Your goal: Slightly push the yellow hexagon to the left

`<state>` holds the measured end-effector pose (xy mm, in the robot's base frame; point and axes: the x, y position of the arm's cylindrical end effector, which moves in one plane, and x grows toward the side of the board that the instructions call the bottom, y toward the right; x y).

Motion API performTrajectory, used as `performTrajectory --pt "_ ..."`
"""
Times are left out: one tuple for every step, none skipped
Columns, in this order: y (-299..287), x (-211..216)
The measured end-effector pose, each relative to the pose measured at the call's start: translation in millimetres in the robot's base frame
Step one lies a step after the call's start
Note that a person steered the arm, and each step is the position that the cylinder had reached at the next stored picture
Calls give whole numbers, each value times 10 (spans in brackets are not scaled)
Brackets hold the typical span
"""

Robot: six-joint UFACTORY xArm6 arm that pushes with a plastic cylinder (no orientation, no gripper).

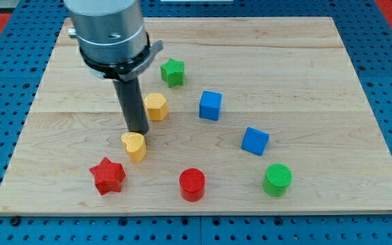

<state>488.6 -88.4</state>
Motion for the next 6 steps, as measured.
performTrajectory --pt "421 82" --pt "337 -185" --pt "322 -338" --pt "444 -353" --pt "337 -471" --pt "319 -297"
